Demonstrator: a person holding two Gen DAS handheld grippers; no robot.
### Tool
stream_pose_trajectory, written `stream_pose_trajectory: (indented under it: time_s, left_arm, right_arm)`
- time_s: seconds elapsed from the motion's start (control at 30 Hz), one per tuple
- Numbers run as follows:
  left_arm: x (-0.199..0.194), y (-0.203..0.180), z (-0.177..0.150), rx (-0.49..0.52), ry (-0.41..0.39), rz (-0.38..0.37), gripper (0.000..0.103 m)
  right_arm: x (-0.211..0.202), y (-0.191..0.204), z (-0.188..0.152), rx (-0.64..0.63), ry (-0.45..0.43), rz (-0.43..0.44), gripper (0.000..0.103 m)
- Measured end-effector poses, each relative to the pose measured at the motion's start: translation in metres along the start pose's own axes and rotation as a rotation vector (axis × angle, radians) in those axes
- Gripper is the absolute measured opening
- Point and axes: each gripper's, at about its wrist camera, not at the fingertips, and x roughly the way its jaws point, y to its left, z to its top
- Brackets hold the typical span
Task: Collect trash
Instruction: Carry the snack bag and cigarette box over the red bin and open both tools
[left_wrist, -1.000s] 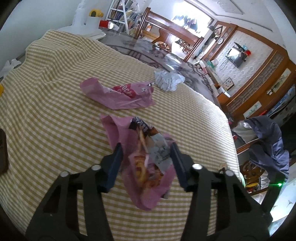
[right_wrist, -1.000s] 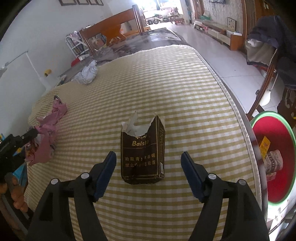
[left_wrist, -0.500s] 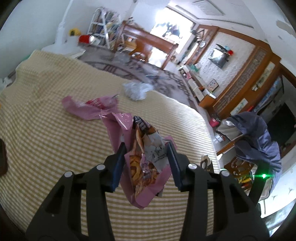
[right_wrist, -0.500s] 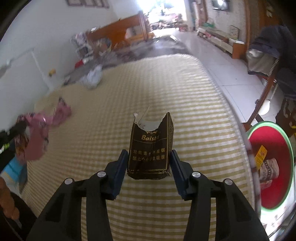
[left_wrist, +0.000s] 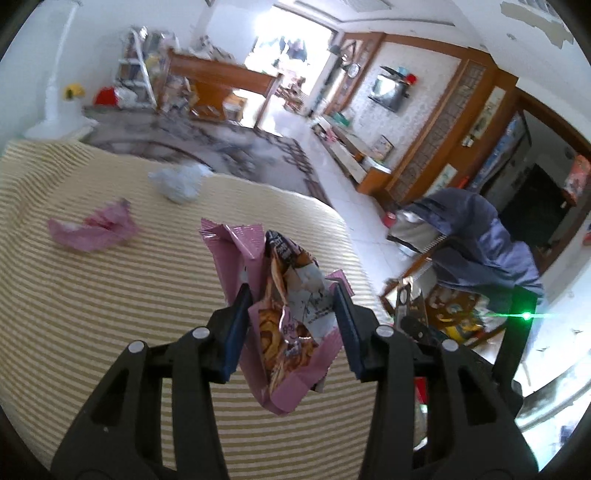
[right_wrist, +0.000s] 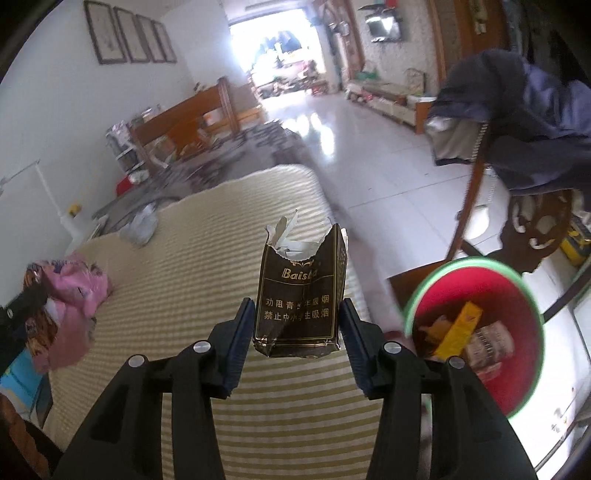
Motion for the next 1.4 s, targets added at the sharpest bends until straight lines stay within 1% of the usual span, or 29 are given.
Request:
stream_pose_trajectory:
  time_s: [0.1,0.17,0.23,0.27,0.33,0.43,0.47,0.57,0.63,0.67,0.7,0.73,0.77,0.8,0.83,0.9,0.93,0.97,1.07,1.2,1.27,1.33,1.4]
  left_arm:
    - [0.018,-0.017,-0.005,0.002,0.049,-0.058,0.044]
    - [0.033,-0.033,-0.009,0.007,0.085,-0.101,0.044]
    - [0.048,-0.048,-0.014,0.015,0.123,-0.137,0.044]
    - [0.057,-0.059,-0.017,0.017,0.143,-0.16,0.044]
    - [0.07,-0.074,-0.023,0.023,0.169,-0.194,0.044]
    - [0.094,-0.107,-0.034,0.056,0.228,-0.252,0.044]
    - [0.103,-0.12,-0.037,0.072,0.246,-0.272,0.044]
    - [0.122,-0.146,-0.046,0.1,0.297,-0.305,0.044]
    - [0.133,-0.161,-0.052,0.126,0.321,-0.307,0.045]
    - [0.137,-0.164,-0.054,0.136,0.328,-0.303,0.051]
    - [0.141,-0.169,-0.057,0.141,0.339,-0.302,0.054]
    - [0.146,-0.172,-0.059,0.141,0.355,-0.315,0.06]
    - [0.149,-0.175,-0.061,0.141,0.37,-0.33,0.067]
    - [0.152,-0.179,-0.065,0.148,0.393,-0.346,0.071]
    - [0.153,-0.183,-0.068,0.164,0.408,-0.36,0.075]
    - [0.151,-0.187,-0.07,0.201,0.405,-0.362,0.082]
    - [0.148,-0.187,-0.072,0.222,0.389,-0.356,0.086]
    - [0.145,-0.185,-0.072,0.229,0.372,-0.351,0.086]
    - [0.14,-0.175,-0.068,0.204,0.351,-0.345,0.091]
    - [0.131,-0.152,-0.056,0.155,0.343,-0.339,0.092]
    - [0.119,-0.129,-0.047,0.158,0.296,-0.295,0.092]
    - [0.107,-0.101,-0.037,0.159,0.249,-0.226,0.093]
    - [0.091,-0.057,-0.022,0.14,0.189,-0.113,0.093]
  right_arm:
    - [-0.009,-0.03,0.01,0.091,-0.03,-0.03,0.046]
    - [-0.017,-0.057,0.015,0.19,-0.052,-0.031,0.046]
    - [-0.022,-0.083,0.016,0.287,-0.063,-0.016,0.047]
    - [-0.023,-0.103,0.014,0.377,-0.066,0.011,0.048]
    - [-0.022,-0.128,0.009,0.497,-0.054,0.045,0.048]
    - [-0.026,-0.147,0.005,0.59,-0.069,0.053,0.046]
    - [-0.03,-0.152,0.004,0.608,-0.095,0.037,0.046]
    - [-0.047,-0.163,0.003,0.649,-0.174,-0.03,0.041]
    - [-0.055,-0.172,0.002,0.68,-0.208,-0.059,0.042]
    - [-0.059,-0.178,0.0,0.707,-0.235,-0.082,0.043]
    - [-0.064,-0.182,-0.002,0.729,-0.258,-0.095,0.044]
    - [-0.067,-0.186,-0.005,0.752,-0.28,-0.105,0.051]
    - [-0.07,-0.19,-0.008,0.775,-0.306,-0.107,0.054]
    - [-0.073,-0.192,-0.009,0.785,-0.32,-0.109,0.057]
    - [-0.074,-0.192,-0.009,0.784,-0.322,-0.109,0.06]
    - [-0.072,-0.191,-0.007,0.778,-0.316,-0.101,0.065]
    - [-0.071,-0.19,-0.006,0.774,-0.311,-0.098,0.067]
    - [-0.07,-0.189,-0.005,0.77,-0.306,-0.093,0.067]
    - [-0.067,-0.183,-0.002,0.753,-0.296,-0.08,0.068]
    - [-0.06,-0.175,0.003,0.716,-0.276,-0.076,0.071]
    - [-0.056,-0.171,0.005,0.693,-0.253,-0.076,0.072]
    - [-0.05,-0.166,0.007,0.673,-0.216,-0.061,0.072]
    - [-0.045,-0.159,0.008,0.658,-0.19,-0.048,0.072]
